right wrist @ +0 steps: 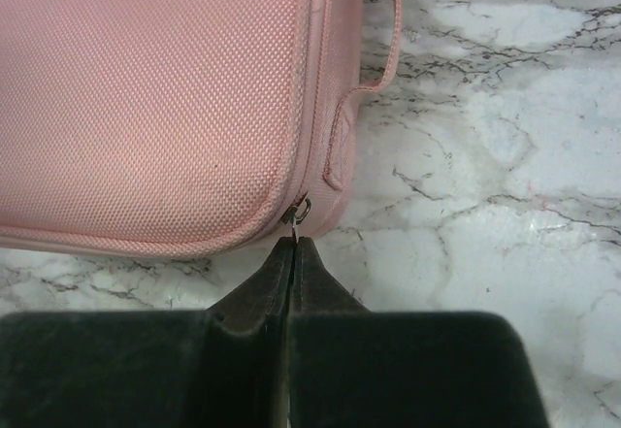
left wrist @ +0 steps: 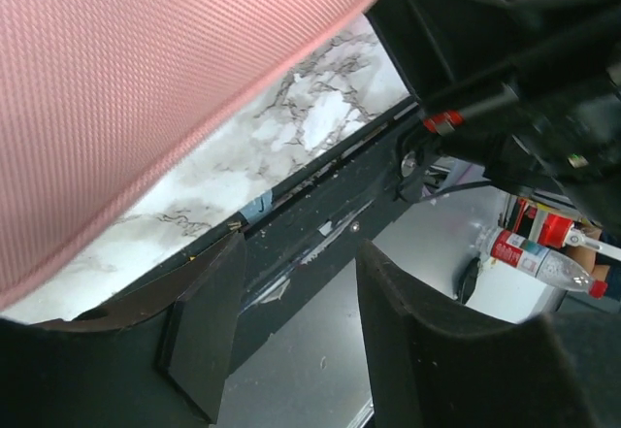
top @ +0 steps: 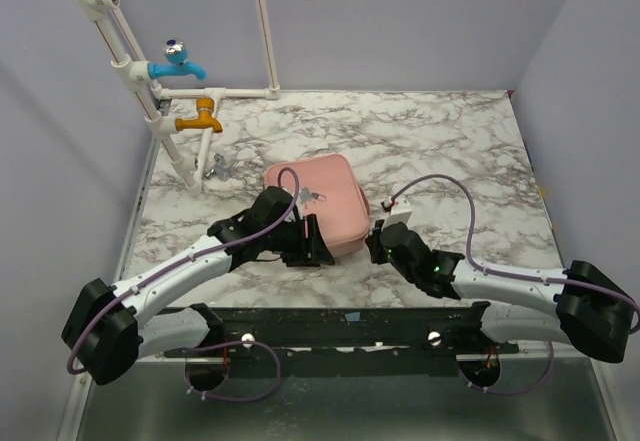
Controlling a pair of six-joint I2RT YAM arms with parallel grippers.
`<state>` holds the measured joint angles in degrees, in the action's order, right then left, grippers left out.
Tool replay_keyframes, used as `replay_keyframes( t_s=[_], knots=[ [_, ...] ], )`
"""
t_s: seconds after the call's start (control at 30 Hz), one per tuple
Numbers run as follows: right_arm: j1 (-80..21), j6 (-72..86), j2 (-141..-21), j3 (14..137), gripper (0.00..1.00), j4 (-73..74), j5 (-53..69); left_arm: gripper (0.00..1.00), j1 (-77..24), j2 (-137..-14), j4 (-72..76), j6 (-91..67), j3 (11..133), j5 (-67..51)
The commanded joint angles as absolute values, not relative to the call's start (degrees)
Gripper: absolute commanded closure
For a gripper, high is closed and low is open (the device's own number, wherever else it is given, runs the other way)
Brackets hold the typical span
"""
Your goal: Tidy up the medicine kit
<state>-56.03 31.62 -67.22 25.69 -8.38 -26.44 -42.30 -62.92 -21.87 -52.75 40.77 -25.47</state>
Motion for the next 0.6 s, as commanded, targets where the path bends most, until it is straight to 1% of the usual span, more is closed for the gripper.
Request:
replay_keyframes(
  t_s=[0.0, 0.33, 0.57],
  knots=[
    [-59.1, 33.5, -64.7, 24.3, 0.99, -5.1, -29.1, 0.50, -42.7, -66.0, -17.8, -53.7, 39.8, -22.4],
    [-69.5, 37.1, -64.5, 24.1, 0.99, -3.7, -32.8, 0.49, -41.5, -68.7, -21.7, -51.3, 41.9, -14.3],
    [-72.6, 36.0, -64.7, 24.0, 0.99, -5.4, -31.2, 0.49, -35.0, -67.9, -21.4, -48.9, 39.4, -11.5]
  ],
)
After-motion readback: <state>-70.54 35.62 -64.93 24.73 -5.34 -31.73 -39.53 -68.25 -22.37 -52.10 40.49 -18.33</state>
